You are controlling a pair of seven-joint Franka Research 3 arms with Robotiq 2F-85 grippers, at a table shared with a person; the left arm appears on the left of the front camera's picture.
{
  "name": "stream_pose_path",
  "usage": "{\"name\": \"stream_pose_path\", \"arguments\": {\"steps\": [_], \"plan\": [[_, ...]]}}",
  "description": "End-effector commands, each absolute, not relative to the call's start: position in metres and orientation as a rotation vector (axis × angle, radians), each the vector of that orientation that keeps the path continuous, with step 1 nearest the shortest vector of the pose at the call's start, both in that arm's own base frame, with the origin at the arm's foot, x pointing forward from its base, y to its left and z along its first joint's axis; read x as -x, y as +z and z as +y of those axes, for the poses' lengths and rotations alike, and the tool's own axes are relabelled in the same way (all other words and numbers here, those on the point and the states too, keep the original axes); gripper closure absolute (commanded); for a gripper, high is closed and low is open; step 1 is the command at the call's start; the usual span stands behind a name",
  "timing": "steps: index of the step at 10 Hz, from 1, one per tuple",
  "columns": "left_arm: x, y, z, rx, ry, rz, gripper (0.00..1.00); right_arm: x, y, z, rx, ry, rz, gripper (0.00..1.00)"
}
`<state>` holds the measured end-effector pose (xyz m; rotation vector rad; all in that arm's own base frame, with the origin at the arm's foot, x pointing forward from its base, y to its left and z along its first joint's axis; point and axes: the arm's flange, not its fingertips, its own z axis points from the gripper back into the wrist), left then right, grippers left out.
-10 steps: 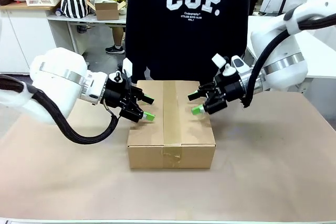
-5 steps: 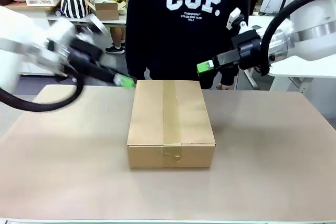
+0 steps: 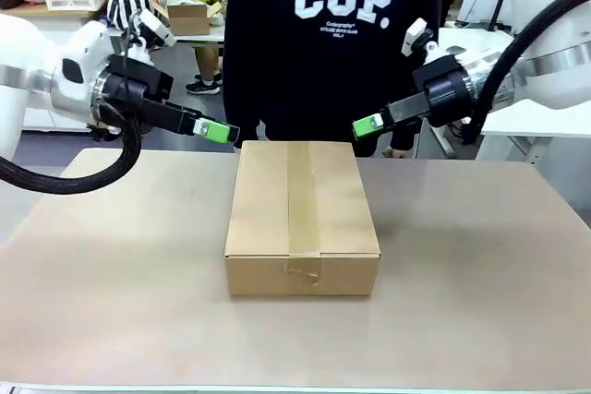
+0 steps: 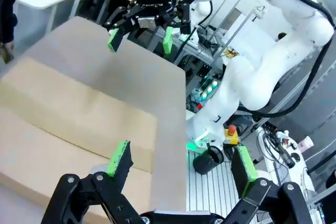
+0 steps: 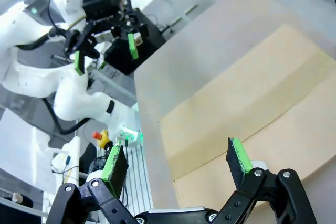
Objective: Pack the gift set into the box.
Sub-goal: Press and hold the closed box until the human finishes sealing it.
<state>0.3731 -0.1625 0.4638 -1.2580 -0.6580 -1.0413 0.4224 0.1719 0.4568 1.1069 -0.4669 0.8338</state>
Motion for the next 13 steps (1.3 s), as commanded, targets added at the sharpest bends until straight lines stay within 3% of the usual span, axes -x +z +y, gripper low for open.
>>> {"name": "stream_pose_path", "arguments": {"steps": [1,2,4,5,9,10,12,13], "plan": [[-0.376,0.467,-0.159,1.387,-0.970,-0.516,0.00,-0.423,0.453,0.168,-1.157,0.717,-0.419,0.00],[-0.378,0.465,-0.152,1.421,-0.834,-0.417,0.00,-0.423,0.451,0.156,-1.179,0.496,-0.344,0.00],[-0.374,0.473,-0.119,1.471,-0.644,-0.357,0.00,-0.412,0.451,0.123,-1.381,0.182,-0.190,0.00],[-0.370,0.473,-0.099,1.443,-0.581,-0.370,0.00,-0.405,0.453,0.105,-1.388,0.111,-0.217,0.00],[-0.347,0.441,-0.016,1.337,-0.345,-0.318,0.00,-0.382,0.456,0.027,-1.350,0.007,-0.294,0.00],[-0.342,0.433,0.005,1.363,-0.271,-0.358,0.00,-0.380,0.454,0.016,-1.354,-0.006,-0.308,0.00],[-0.342,0.433,0.023,1.478,-0.249,-0.589,0.00,-0.385,0.444,0.021,-1.276,0.054,-0.308,0.00],[-0.350,0.429,0.016,1.355,-0.282,-0.388,0.00,-0.383,0.454,0.009,-1.345,-0.008,-0.323,0.00]]}}
